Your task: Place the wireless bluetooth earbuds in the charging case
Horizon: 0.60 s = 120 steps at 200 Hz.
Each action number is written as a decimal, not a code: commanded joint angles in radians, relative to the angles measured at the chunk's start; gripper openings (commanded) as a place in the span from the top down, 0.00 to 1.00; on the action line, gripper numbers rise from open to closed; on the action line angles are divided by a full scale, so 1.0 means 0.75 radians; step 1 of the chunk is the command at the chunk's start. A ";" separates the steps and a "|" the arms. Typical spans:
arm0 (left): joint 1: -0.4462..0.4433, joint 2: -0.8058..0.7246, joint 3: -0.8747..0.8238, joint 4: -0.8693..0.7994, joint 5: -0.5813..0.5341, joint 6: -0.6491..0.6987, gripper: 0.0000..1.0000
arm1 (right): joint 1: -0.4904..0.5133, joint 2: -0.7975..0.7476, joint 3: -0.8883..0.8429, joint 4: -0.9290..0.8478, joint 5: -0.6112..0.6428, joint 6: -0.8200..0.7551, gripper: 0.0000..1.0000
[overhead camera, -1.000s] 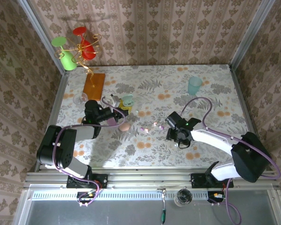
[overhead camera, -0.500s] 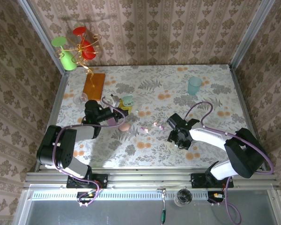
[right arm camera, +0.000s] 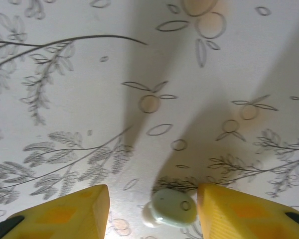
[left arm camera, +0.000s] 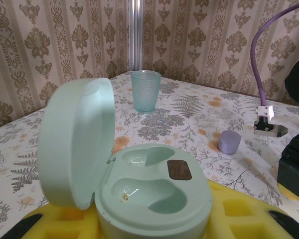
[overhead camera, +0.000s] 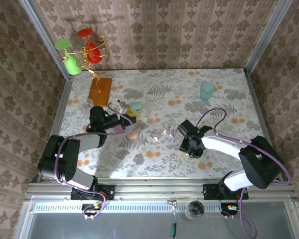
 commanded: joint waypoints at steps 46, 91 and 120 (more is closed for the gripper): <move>0.008 -0.039 0.008 0.010 0.011 0.019 0.66 | -0.005 -0.020 0.010 0.027 -0.020 0.014 0.53; 0.008 -0.040 0.010 0.007 0.015 0.019 0.66 | -0.006 0.030 0.053 0.087 -0.005 -0.023 0.53; 0.007 -0.043 0.011 0.006 0.016 0.016 0.66 | -0.009 0.062 0.089 0.096 -0.004 -0.056 0.56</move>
